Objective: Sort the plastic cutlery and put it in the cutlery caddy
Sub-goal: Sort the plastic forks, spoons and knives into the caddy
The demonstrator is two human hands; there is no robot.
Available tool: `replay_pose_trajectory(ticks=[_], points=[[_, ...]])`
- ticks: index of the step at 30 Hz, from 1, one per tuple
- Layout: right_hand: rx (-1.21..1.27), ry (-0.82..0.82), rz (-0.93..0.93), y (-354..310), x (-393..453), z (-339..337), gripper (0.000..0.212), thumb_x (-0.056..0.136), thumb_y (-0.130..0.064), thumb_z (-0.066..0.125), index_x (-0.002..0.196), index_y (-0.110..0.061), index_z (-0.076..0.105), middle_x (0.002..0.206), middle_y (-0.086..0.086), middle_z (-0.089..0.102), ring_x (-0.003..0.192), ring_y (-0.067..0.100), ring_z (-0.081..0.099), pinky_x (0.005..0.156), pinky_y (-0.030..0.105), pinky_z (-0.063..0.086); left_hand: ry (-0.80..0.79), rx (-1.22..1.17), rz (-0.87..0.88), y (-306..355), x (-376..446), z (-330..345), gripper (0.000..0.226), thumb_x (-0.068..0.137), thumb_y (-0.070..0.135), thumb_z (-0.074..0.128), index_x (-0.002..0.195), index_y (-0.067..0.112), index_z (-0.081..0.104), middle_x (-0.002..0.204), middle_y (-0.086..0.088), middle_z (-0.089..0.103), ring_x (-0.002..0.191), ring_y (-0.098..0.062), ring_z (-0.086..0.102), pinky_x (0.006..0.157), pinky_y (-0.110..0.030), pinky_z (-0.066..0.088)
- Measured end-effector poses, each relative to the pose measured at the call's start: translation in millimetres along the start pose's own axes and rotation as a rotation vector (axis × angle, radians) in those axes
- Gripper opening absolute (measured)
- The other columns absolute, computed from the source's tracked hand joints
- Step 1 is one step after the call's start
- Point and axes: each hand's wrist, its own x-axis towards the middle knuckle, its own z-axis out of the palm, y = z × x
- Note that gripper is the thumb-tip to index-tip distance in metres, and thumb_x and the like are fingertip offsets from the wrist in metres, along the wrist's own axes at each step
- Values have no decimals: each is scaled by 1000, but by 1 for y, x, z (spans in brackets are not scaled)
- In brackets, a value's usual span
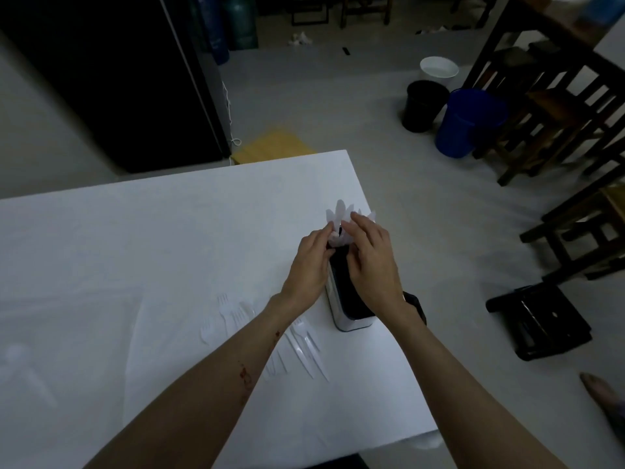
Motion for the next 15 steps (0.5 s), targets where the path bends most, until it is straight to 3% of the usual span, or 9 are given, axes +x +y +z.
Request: replay_pose_trajectory(ticks=[3,7,9,12,13,15], points=[[-1,-4,-3,-6,-1,0,48,85,7,55,131,-8,54,145,13,47,133,30,41,109,48,40,-22,2,6,-8,-10,-8,50,100,3,41,147,11,30,140,5,41,128,-5,38,97,6,22],[-3,37,-18,-25,-3,4,48,85,8,56,131,-6,54,147,16,43,138,31,35,113,47,36,9,28,-80,-25,-26,-20,47,101,10,41,147,17,34,151,1,37,140,-11,31,112,-10,20],[38,57,-22,-38,-9,9,46,86,9,55,129,-6,55,144,16,45,134,28,38,113,39,36,51,36,-125,-32,-39,-28,45,101,11,41,145,17,38,150,2,39,138,-10,35,113,-15,23],[102,-12,-90,-58,-27,22,45,84,11,54,125,-5,58,134,13,52,126,23,45,112,16,27,120,42,-201,-51,-70,-41,40,100,6,43,140,13,46,144,1,46,133,-10,42,104,-1,23],[121,-70,-109,-62,-36,28,43,84,10,54,123,-6,59,130,11,54,122,22,48,108,12,28,144,49,-233,-61,-83,-44,38,100,6,43,137,12,48,142,-1,49,132,-12,44,104,-2,24],[130,-186,-93,-64,-57,49,35,87,4,57,118,-10,60,121,6,58,113,22,54,99,14,36,164,88,-292,-83,-111,-48,35,100,7,43,134,10,52,139,-4,52,132,-18,45,111,-18,28]])
